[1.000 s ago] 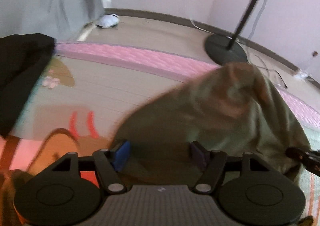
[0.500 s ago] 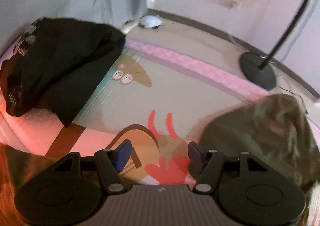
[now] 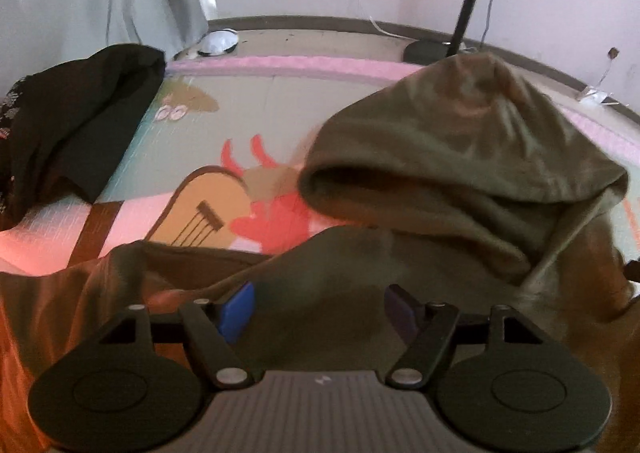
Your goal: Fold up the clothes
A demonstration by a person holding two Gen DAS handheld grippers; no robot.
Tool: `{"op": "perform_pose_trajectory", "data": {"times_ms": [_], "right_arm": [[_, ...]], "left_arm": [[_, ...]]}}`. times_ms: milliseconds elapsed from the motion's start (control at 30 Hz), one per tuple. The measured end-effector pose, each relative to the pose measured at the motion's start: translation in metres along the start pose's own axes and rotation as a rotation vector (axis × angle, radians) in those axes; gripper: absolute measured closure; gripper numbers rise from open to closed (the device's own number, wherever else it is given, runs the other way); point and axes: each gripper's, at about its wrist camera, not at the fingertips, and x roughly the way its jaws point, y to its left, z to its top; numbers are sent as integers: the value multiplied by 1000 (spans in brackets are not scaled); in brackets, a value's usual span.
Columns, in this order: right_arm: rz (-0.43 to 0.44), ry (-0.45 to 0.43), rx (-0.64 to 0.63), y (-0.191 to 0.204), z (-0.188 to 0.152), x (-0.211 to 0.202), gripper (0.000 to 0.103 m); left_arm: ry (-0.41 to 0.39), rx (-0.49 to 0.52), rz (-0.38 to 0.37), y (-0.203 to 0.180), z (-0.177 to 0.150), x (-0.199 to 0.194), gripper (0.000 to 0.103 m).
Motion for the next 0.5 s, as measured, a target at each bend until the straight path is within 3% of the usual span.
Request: {"op": "perform_pose_trajectory", "data": {"times_ms": [67,300,367,467,500], "right_arm": [[2,5,-18,3,-5,4,63],[43,37,-86,17,-8,14,63],[49,48,-96,20,-9,19,69],[41,47,-107,22,-10,24,81],[40,42,-105,21,-10,25,83]], "left_arm": [[-9,7,20,6,1,4,29],[16,84,-53,2,12,18,16],[23,106,-74,0,15,22,16],[33,139,-105,-1,20,28,30],[37,150,-116,-2,21,30,44]]}}
